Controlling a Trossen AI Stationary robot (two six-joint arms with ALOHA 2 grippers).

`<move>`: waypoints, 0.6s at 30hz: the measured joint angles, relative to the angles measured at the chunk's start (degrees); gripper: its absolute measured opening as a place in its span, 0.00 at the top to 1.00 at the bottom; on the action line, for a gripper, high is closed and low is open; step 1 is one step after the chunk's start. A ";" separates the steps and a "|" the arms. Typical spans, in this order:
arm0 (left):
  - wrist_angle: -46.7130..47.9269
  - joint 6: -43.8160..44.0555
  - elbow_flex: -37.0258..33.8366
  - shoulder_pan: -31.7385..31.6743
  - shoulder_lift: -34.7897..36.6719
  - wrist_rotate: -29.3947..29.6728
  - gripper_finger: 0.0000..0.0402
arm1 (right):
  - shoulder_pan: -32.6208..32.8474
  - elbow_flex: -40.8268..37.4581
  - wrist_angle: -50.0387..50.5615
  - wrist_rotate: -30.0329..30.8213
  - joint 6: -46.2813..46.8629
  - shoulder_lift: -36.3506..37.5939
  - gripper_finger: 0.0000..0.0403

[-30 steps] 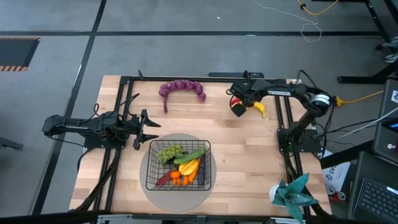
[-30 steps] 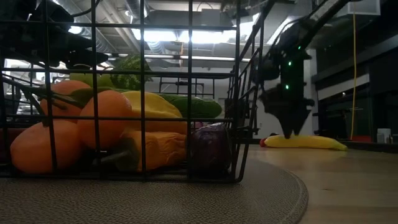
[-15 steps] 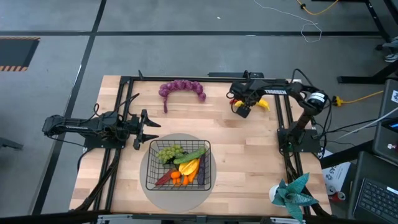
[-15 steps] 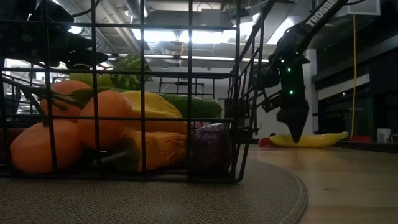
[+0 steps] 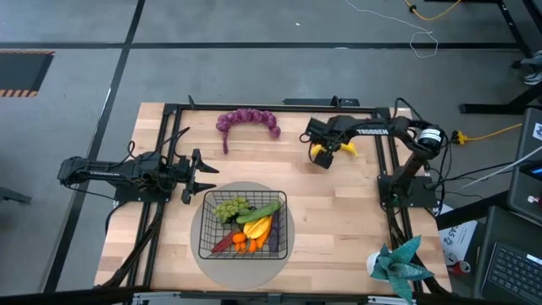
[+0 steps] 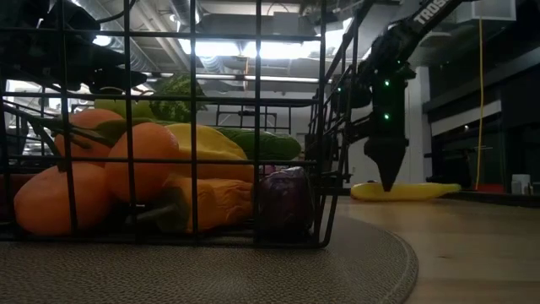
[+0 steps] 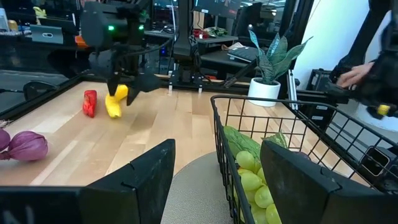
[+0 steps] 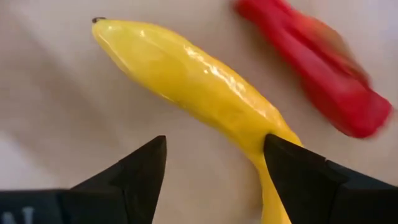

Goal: Build produce basket
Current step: Put the banana into the black wire basket

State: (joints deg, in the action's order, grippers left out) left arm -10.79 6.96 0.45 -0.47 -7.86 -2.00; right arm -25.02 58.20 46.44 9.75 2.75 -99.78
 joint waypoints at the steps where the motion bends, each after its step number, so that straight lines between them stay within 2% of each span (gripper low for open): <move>1: 0.00 0.00 0.01 0.01 0.01 -0.02 0.42 | 1.21 0.46 -0.05 -1.04 0.01 -0.04 0.33; 5: 0.00 0.00 0.00 0.02 0.02 -0.02 0.42 | 6.51 3.37 -0.11 -8.24 1.69 -0.15 0.34; 8: 0.00 0.02 0.00 0.01 0.02 -0.02 0.42 | 10.59 6.34 1.53 -11.29 0.97 -0.56 0.34; 13: 0.00 0.00 0.01 0.00 0.00 0.00 0.42 | 16.12 12.74 3.70 -10.71 -4.27 -0.41 0.34; 18: 0.00 0.01 0.00 0.02 0.02 0.00 0.42 | 18.04 16.43 7.74 -8.32 -11.48 -0.31 0.34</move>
State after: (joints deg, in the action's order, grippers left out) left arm -10.79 6.98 0.45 -0.45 -7.84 -2.00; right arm -6.98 74.63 54.18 1.43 -8.73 -100.10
